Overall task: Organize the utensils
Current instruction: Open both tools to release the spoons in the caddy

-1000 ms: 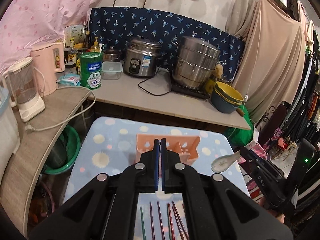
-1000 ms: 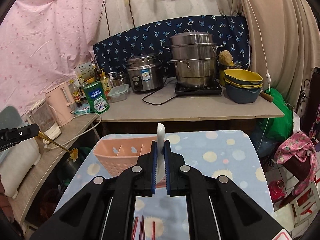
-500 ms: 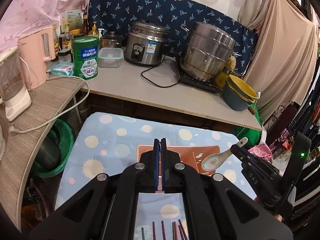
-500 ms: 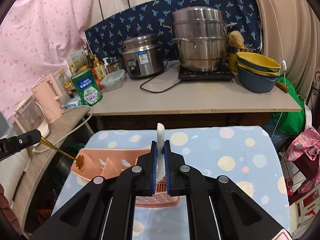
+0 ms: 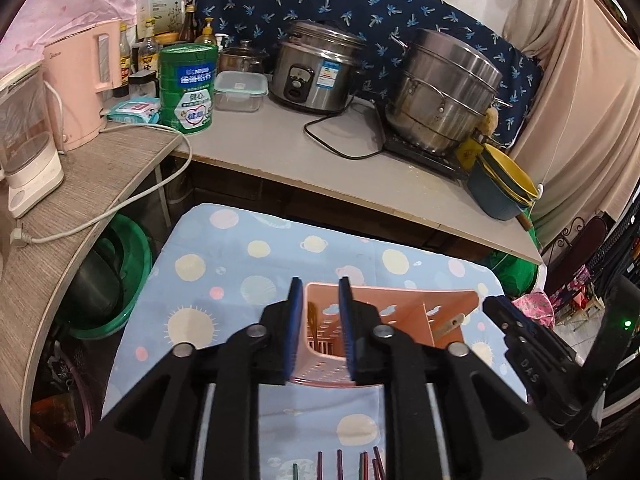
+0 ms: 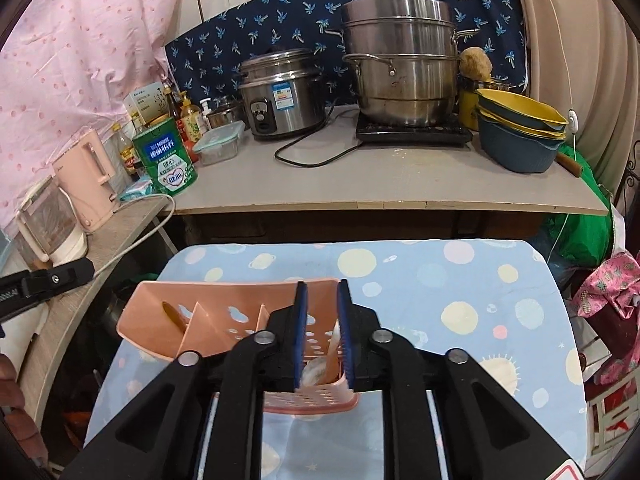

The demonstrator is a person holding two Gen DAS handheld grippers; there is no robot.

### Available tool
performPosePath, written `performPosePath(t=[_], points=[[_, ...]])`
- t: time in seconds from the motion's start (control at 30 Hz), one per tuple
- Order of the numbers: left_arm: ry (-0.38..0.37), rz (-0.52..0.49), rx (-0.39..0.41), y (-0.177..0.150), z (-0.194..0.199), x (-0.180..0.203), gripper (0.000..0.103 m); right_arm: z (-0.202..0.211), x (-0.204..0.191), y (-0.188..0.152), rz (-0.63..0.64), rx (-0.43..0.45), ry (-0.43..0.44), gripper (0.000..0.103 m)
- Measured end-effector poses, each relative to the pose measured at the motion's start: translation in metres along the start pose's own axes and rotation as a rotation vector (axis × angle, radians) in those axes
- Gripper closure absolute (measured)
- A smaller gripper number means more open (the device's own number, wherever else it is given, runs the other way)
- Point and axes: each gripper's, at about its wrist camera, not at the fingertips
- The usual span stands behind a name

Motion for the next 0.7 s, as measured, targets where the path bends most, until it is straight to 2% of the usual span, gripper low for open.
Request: performPosePath(t=[0.13,0.33,0.43,0.7], points=[[0.020,-0.015,0.030,-0.009,0.019,-0.001,0.077,0.022,0.002,-0.003,0.001,0.019,0.018,0.080],[0.046,-0.056,0.055,-0.041,0.057,-0.001,0.064,0.069,0.002,-0.030,0.026,0.023,0.053,0.077],[0.048,-0.065,0.047,-0.070,0.075,-0.003,0.059,0.093,0.002,-0.056,0.045,0.016,0.046,0.075],[0.097,-0.105,-0.039,-0.160,0.095,-0.010,0.059,0.134,0.007,-0.147,0.062,-0.074,0.034,0.074]])
Point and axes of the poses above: each gripper's, at about its wrist camera, not at the fingertips, and z roughly against the way its jaws point, x to its right, y to its top, and after that the axes turned 4 degrees about -y, right-handed
